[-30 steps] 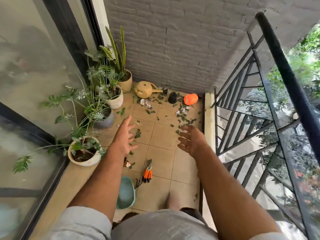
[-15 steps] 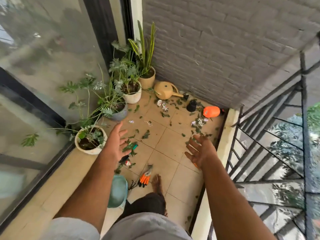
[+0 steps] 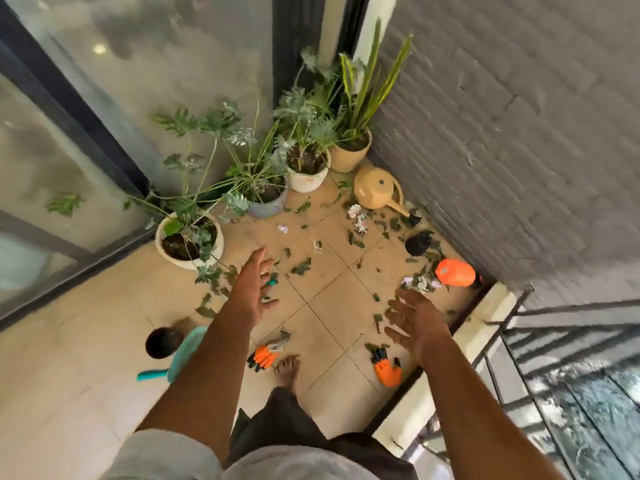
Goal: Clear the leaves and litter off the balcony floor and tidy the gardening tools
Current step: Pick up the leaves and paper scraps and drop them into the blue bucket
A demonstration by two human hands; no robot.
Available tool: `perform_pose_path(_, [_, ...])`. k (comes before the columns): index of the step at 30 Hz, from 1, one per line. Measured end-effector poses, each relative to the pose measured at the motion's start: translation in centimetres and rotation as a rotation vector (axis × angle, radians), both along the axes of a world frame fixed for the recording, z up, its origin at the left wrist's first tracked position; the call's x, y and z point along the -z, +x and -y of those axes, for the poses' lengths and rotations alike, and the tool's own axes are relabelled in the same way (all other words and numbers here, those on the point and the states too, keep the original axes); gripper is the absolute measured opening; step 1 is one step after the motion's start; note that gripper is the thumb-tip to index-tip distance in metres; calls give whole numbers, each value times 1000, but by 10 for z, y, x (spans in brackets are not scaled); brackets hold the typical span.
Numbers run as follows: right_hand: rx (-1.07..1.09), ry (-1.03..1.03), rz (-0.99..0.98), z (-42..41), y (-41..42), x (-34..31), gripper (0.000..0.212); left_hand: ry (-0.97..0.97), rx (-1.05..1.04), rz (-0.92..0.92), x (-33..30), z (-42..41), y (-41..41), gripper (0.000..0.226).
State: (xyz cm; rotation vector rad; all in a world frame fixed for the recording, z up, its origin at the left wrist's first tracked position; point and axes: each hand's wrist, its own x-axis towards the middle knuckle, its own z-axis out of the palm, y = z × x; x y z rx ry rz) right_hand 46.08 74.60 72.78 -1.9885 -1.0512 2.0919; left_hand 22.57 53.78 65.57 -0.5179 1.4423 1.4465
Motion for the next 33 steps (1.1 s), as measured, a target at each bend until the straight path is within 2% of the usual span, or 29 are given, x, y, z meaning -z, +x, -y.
perform_pose_path(6, [-248, -38, -18, -17, -71, 22, 38, -74, -155, -24, 5, -5, 5, 63])
perform_pose_path(12, [-452, -101, -72, -38, -125, 41, 40, -78, -353, 24, -12, -6, 24, 89])
perform_pose_path(16, [-614, -120, -69, -56, -151, 46, 43, -112, -564, 31, -23, -4, 46, 82])
perform_pose_path(21, [-783, -89, -94, -62, -170, 77, 38, -135, -816, 72, -7, 9, 78, 73])
perform_pose_path(26, [-1007, -59, -54, -44, -168, 134, 24, -228, -880, 88, 53, 40, 121, 66])
perform_pose_path(29, [-1144, -21, 0, -27, -166, 187, 28, -308, -875, 165, 113, 58, 137, 58])
perform_pose_path(33, [-1339, 13, 68, 0, -170, 265, 31, -407, -876, 199, 200, 79, 144, 27])
